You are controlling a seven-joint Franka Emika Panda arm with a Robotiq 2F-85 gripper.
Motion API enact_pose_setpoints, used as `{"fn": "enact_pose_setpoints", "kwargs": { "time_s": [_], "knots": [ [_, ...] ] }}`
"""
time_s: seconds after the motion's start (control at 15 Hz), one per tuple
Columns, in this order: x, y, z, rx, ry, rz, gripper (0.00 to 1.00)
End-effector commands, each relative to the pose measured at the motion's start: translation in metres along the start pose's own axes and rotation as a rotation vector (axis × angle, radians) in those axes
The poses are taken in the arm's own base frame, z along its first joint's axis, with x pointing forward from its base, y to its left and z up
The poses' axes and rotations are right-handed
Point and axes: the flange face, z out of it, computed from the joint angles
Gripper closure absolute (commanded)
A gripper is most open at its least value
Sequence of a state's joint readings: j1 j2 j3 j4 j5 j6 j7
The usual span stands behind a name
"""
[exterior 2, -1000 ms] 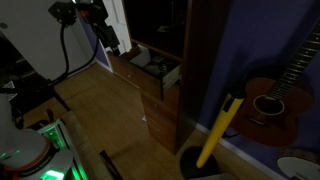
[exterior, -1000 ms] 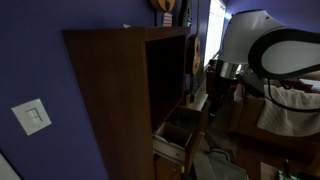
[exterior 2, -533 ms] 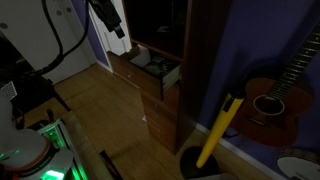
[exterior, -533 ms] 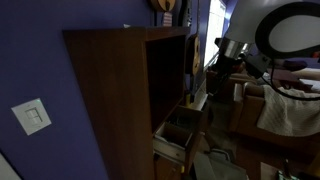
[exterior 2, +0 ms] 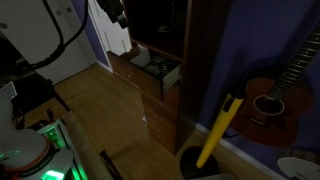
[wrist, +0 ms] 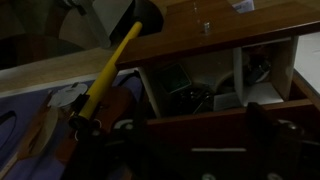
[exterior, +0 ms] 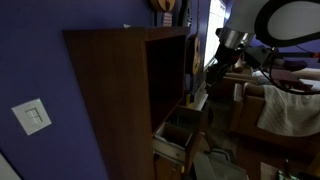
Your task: Open the top drawer
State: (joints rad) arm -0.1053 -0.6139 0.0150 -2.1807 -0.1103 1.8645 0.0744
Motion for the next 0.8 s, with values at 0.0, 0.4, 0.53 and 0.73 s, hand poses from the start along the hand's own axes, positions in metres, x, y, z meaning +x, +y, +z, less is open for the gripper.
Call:
{"fn": "enact_pose_setpoints", "kwargs": {
  "time_s": [0.0,0.4,0.53,0.73],
  "knots": [
    [0.0121,0.0023,-0.0017,-0.022,-0.022,0.009,0.0],
    [0.0115,-0.0002,-0.0011,0.0,-0.001,0.0,0.0],
    [0.0115,-0.0002,-0.001,0.0,-0.001,0.0,0.0],
    [0.0115,-0.0002,-0.001,0.0,-0.001,0.0,0.0]
  ]
}}
